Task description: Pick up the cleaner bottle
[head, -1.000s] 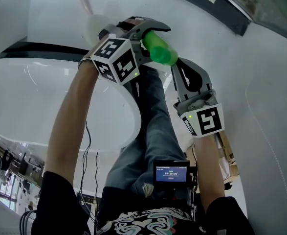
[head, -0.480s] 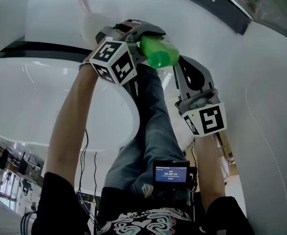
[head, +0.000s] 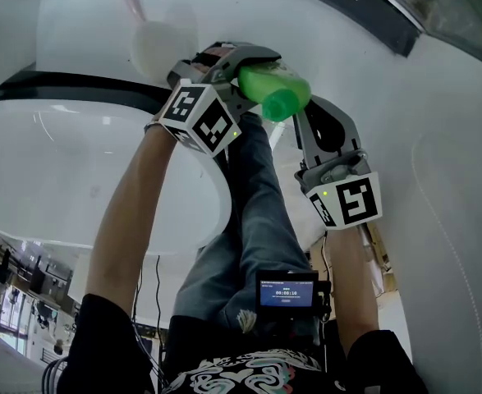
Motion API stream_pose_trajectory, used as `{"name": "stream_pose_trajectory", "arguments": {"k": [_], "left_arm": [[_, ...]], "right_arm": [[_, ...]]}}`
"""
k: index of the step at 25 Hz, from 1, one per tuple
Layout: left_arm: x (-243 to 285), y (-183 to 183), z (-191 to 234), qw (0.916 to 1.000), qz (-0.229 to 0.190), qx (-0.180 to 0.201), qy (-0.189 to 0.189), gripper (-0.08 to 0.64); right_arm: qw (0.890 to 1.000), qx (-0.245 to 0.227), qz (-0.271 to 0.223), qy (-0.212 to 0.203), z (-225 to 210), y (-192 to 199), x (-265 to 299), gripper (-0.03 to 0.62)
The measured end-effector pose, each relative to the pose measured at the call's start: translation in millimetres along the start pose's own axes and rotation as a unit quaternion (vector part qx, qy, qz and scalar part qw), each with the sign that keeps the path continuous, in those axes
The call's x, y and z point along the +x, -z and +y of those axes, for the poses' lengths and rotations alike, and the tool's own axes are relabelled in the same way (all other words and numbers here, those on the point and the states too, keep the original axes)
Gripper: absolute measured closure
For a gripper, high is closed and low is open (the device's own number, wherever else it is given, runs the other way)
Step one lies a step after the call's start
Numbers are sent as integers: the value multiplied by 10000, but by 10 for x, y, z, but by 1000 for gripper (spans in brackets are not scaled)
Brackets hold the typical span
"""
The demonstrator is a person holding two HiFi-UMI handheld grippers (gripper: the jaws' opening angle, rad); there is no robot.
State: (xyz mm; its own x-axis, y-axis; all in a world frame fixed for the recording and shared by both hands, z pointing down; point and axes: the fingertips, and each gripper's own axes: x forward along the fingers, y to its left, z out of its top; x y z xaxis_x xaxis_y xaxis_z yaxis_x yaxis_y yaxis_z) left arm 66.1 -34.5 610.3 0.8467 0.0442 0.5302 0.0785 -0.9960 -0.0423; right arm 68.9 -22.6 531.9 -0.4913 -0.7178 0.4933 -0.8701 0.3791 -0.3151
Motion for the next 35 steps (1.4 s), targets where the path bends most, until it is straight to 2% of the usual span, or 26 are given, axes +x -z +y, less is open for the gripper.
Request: {"name": "stream_pose_trajectory", "arguments": {"k": [4, 8, 11, 14, 18, 20, 23, 27, 33, 35], "left_arm": [[10, -12, 26, 9991, -154, -389, -36, 347], [4, -18, 36, 9983, -183, -555, -30, 348], [-5, -20, 46, 9973, -239, -699, -40, 348], [-18, -12, 86, 9941, -361, -1020, -108, 348], [-29, 2, 140, 9888, -450, -1411, -193, 348], [-31, 1, 159, 9864, -483, -1553, -227, 348], [-52, -7, 230, 9803, -582, -1867, -291, 348], [-86, 19, 314, 9677, -734, -2387, -332, 350], [-92, 34, 372, 9585, -805, -2717, -310, 350], [-86, 48, 404, 9491, -888, -3000, -367, 350]], "right_arm": [[10000, 87, -25, -5, -1, -16, 27, 565], [10000, 82, -31, -41, 14, -15, 40, 565], [9997, 245, -96, 0, -23, -25, 23, 565], [9990, 390, -226, -1, -65, -84, 6, 565], [9993, 309, -193, 34, -109, -98, 6, 565], [9983, 515, -262, 31, -140, -107, -6, 565], [9953, 869, -415, -3, -181, -147, -19, 565], [9960, 815, -379, 13, -206, -138, -6, 565], [9960, 832, -330, 31, -244, -119, -12, 565], [9958, 858, -323, 6, -247, -115, -13, 565]]}}
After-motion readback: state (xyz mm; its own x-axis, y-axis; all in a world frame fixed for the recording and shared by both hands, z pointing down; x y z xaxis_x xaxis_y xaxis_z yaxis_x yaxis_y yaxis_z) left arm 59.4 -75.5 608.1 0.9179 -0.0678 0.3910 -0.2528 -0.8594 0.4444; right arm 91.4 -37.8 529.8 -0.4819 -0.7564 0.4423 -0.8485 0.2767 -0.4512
